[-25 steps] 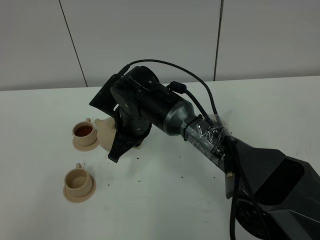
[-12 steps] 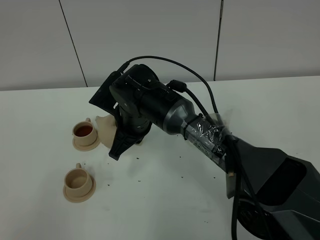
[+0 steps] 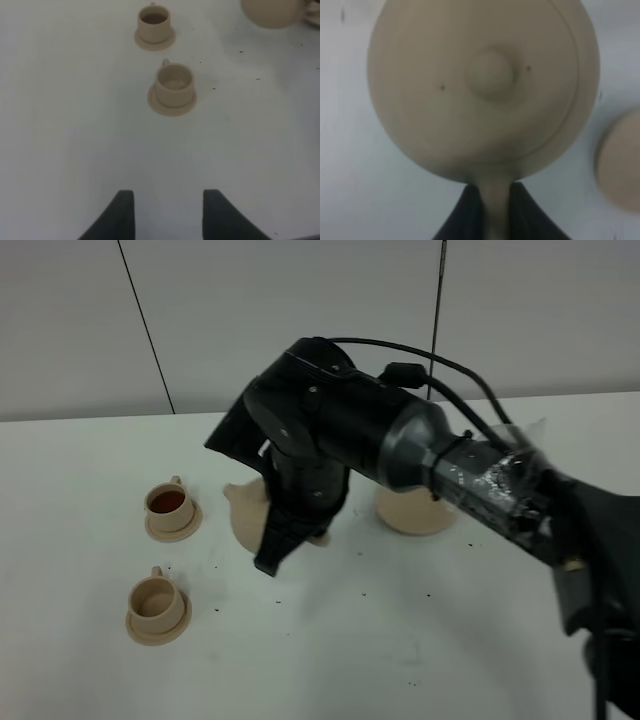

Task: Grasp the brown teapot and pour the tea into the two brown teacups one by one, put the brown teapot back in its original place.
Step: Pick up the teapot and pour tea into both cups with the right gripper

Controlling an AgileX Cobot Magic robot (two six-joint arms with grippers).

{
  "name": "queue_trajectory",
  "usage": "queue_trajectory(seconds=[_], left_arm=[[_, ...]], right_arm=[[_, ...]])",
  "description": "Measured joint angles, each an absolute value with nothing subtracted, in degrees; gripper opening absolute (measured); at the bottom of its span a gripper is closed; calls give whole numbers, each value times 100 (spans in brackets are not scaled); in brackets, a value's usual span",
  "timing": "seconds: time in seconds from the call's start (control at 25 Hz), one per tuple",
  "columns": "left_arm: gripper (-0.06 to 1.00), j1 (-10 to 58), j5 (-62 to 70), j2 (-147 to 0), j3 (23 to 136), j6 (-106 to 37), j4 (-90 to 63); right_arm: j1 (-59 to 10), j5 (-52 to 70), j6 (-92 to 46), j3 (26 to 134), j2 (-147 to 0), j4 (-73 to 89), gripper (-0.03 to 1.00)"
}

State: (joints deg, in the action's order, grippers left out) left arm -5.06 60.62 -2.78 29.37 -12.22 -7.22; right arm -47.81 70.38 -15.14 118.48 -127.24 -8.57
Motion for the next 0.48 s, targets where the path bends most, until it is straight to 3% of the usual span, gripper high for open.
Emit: queue_trajectory(seconds=[0.24, 0.48], left_arm=[[39, -506, 6062, -278, 2937, -1222, -722], [39, -506, 6062, -278, 2937, -1222, -722]], right_arm=[[-4899, 7051, -1623, 10794, -12239, -958, 9], [-5411, 7047, -1725, 10459, -12244, -1504, 9]])
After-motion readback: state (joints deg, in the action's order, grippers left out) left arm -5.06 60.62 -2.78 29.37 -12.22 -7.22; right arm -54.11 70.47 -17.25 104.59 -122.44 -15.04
